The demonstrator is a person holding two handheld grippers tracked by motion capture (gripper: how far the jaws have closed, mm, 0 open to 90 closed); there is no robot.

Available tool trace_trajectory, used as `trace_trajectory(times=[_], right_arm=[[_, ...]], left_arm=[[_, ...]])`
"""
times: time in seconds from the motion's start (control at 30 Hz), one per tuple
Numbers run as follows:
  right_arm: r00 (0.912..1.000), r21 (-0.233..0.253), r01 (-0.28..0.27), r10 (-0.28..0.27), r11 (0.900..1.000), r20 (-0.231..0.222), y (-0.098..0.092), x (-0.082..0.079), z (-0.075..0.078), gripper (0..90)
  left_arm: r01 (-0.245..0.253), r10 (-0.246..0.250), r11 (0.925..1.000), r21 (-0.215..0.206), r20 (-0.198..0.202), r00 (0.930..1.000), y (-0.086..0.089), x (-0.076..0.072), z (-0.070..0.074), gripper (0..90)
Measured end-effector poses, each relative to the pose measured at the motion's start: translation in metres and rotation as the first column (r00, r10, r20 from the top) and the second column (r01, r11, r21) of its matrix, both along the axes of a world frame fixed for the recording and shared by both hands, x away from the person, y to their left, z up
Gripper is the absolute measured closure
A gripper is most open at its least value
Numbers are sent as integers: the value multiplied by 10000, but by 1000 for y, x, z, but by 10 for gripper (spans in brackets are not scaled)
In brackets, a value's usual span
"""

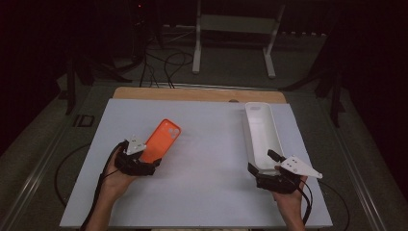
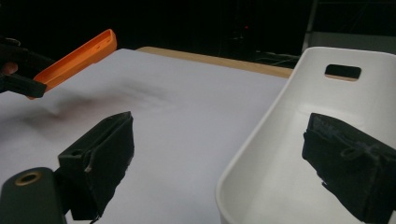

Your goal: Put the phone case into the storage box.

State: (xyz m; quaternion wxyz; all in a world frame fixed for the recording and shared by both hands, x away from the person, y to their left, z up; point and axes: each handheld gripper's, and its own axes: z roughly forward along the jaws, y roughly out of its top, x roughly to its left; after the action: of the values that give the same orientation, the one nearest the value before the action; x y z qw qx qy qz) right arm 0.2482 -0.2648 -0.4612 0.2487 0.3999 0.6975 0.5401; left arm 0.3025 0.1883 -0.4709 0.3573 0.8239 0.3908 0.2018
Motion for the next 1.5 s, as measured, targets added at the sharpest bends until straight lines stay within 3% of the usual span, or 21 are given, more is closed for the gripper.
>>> trace_trajectory(times=[0.6,0.77,1.1,1.5], right_arm=[[9971,193,-703,708,9973,-286,29,29,19,90],[9964,376,-772,785,9963,-333,33,36,24,90],[9940,649,-873,912,9941,-598,41,49,30,91],[9908,548,-1212,1241,9911,-539,64,62,39,91]], left_arm=[[44,-3,9988,-490,835,9965,-11,1,5,165],[200,-162,9991,-380,969,9952,-15,1,7,165],[297,-229,9981,-540,1226,9922,-19,1,12,165],[628,-532,9961,-612,1478,9876,-32,1,20,166]])
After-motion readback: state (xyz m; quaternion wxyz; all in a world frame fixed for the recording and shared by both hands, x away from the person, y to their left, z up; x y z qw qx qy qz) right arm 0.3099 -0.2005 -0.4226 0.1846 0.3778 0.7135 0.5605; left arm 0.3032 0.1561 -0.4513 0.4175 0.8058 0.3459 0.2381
